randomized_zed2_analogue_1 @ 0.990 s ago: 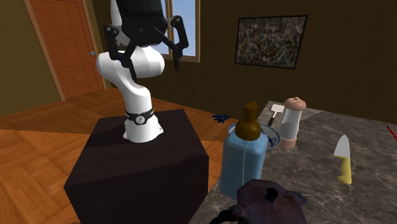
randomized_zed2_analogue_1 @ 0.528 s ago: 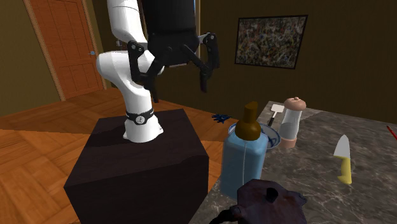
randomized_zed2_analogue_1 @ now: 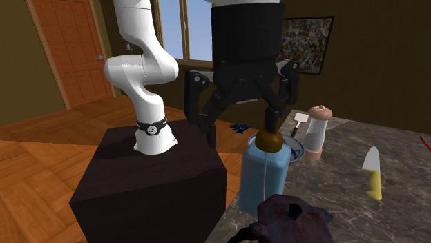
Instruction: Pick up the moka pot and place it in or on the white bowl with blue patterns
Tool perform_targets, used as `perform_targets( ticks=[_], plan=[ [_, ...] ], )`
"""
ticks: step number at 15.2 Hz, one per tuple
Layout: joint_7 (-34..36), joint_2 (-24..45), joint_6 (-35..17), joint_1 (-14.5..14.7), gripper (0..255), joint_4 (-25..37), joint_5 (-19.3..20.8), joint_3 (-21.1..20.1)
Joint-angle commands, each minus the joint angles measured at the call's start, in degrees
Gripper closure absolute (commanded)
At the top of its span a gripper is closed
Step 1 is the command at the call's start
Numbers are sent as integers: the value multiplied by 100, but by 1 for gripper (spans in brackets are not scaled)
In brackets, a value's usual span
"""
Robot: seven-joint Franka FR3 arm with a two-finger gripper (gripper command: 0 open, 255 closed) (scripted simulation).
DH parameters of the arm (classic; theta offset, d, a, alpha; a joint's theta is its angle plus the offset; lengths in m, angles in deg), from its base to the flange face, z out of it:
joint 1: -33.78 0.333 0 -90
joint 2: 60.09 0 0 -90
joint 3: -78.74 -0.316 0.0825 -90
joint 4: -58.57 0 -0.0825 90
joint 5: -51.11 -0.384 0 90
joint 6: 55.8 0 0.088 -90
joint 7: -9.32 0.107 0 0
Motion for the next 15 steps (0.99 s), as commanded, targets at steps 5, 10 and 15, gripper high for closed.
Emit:
perform_targets(
  ticks=[5, 10, 15],
  plan=[
    [467, 1359, -11, 254, 0, 1425, 523, -111],
    [503, 1515, -284, 286, 0, 1310, 572, -100],
    [515, 1588, -535, 291, 0, 1131, 591, -95]
  ],
)
